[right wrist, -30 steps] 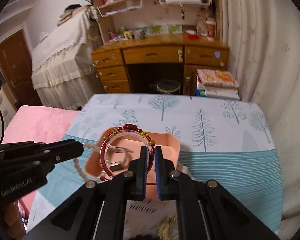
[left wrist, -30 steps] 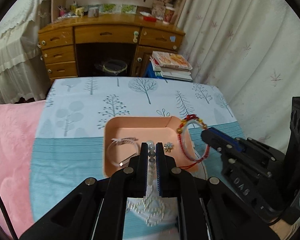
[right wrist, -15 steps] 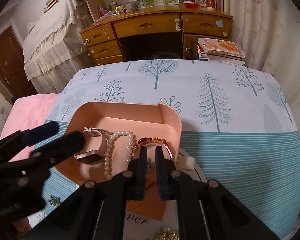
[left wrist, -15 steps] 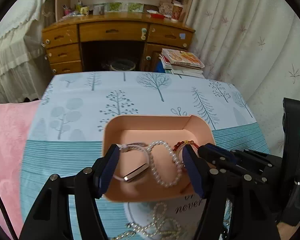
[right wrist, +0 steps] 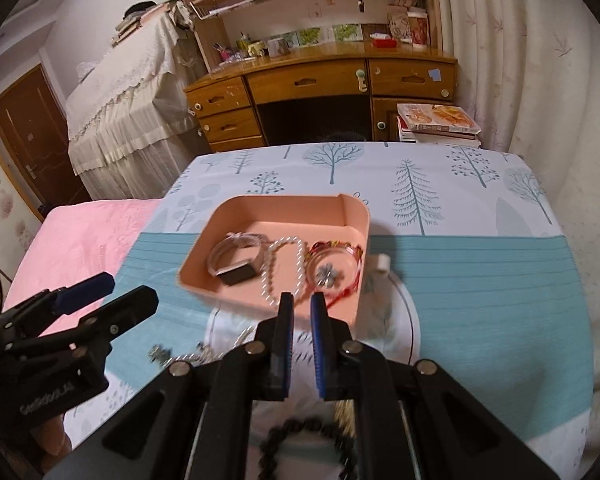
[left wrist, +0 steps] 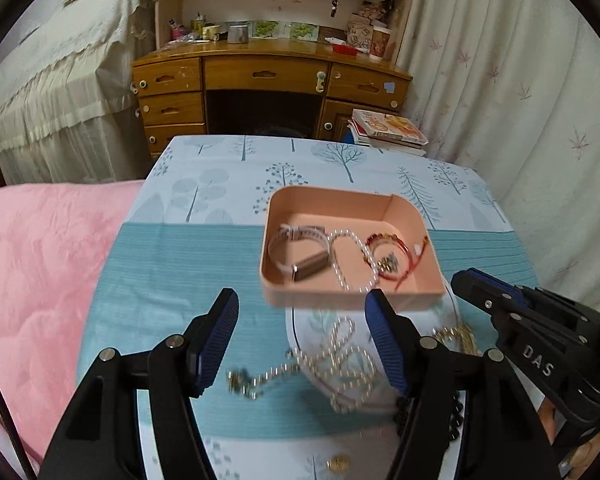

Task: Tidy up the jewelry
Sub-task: 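Withdraw both tools from the box and move the right tool over the black bead bracelet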

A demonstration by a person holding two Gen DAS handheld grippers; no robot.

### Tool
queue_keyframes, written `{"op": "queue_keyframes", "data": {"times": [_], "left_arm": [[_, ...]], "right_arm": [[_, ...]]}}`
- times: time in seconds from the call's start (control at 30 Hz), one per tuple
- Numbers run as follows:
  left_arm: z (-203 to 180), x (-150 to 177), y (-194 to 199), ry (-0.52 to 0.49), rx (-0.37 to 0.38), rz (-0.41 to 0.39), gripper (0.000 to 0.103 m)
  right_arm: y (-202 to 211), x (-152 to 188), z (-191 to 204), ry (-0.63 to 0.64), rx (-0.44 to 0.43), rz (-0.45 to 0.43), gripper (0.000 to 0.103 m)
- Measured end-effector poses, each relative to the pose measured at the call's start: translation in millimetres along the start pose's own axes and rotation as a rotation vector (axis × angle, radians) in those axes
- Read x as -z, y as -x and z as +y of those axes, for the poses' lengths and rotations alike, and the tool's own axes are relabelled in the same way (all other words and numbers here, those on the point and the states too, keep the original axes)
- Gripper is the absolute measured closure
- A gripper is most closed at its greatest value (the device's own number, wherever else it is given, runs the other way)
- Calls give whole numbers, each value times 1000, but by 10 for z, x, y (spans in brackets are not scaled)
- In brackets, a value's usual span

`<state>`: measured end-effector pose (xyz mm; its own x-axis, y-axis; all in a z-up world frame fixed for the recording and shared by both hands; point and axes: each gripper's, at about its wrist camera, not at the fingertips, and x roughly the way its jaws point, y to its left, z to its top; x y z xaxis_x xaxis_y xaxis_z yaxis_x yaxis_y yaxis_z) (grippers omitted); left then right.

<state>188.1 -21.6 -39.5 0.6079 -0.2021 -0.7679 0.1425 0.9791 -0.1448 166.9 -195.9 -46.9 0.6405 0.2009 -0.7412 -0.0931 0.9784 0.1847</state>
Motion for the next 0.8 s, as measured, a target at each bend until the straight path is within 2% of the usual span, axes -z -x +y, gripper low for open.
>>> {"op": "queue_keyframes", "data": {"times": [0.67,0.73,0.8], "left_arm": [[49,747,910,-28,7,-57,39],[40,795,956,-30,5,-59,38],[50,848,992,-25,1,-58,35]], "right_arm": [[879,700,339,68,-46,-78,94],[943,774,347,69,-53,-79,88],[986,826,343,67,-56,-87,68]]}}
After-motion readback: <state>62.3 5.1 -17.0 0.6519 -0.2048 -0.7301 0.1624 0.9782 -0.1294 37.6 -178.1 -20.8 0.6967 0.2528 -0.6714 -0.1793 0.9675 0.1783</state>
